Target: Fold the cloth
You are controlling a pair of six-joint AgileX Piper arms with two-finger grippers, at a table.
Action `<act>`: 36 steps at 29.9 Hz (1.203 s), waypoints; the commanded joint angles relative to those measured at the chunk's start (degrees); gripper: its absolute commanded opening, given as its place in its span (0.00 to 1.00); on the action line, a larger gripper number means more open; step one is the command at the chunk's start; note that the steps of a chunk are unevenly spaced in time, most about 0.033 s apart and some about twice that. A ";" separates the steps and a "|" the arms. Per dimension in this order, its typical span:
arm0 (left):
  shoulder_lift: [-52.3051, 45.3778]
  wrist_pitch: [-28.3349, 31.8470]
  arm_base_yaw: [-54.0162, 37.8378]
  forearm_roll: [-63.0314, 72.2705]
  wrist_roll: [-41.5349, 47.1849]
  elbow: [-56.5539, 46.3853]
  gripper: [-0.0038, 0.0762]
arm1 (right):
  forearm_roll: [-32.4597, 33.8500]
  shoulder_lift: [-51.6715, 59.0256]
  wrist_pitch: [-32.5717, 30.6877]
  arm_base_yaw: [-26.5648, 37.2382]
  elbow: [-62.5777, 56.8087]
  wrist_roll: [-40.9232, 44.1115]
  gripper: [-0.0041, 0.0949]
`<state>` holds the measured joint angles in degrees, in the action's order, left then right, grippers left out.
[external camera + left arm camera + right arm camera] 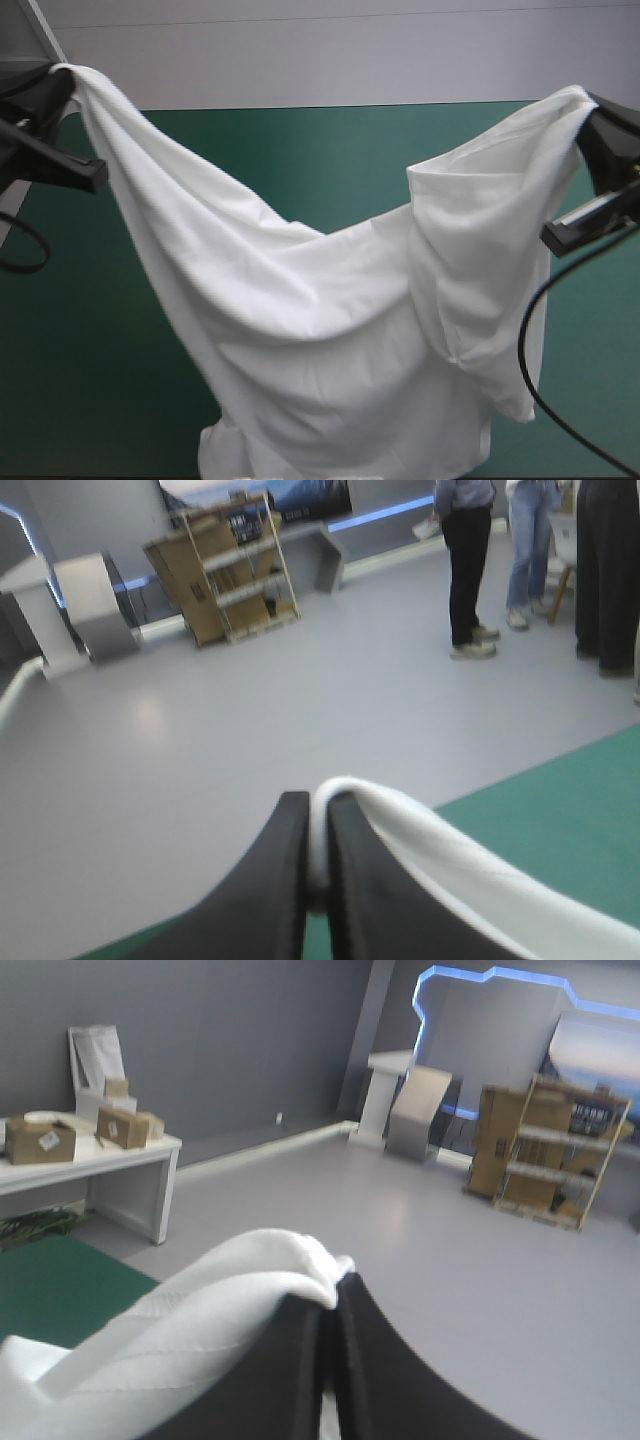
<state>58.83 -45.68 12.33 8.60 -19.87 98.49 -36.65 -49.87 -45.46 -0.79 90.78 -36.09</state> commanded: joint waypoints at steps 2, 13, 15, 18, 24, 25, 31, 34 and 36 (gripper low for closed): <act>6.09 5.46 0.05 0.34 0.25 -0.29 0.07 | -1.79 -6.87 5.67 0.07 -5.14 -0.11 0.04; 26.52 15.49 0.05 0.44 0.15 -0.29 0.07 | -3.64 -36.22 10.57 0.07 -1.44 -4.84 0.04; 30.46 16.58 0.05 0.44 -0.10 -0.05 0.07 | -3.64 -42.17 10.09 0.07 2.67 -4.84 0.04; 35.81 16.58 0.05 0.44 -0.10 -0.05 0.07 | -2.51 -51.05 9.98 0.07 9.36 -4.84 0.04; 42.54 16.98 0.05 2.50 -1.16 -0.05 0.07 | 6.68 -62.72 8.56 0.07 21.11 0.48 0.04; 43.25 16.77 0.05 2.63 -1.21 -0.05 0.07 | 8.62 -63.63 8.26 0.07 22.57 1.37 0.04; 45.88 13.99 0.05 3.46 -1.21 -0.05 0.07 | 11.21 -65.41 8.52 0.18 24.69 1.50 0.15; 46.33 13.57 0.05 5.03 -1.21 -0.05 0.11 | 12.84 -65.41 9.75 0.30 24.69 1.41 0.33; 46.33 13.42 0.05 5.18 -1.21 -0.05 0.19 | 12.70 -65.41 10.16 0.71 24.69 1.41 0.49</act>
<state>108.31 -34.90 12.28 11.92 -21.15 96.77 -23.52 -118.98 -38.97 -0.79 113.40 -34.52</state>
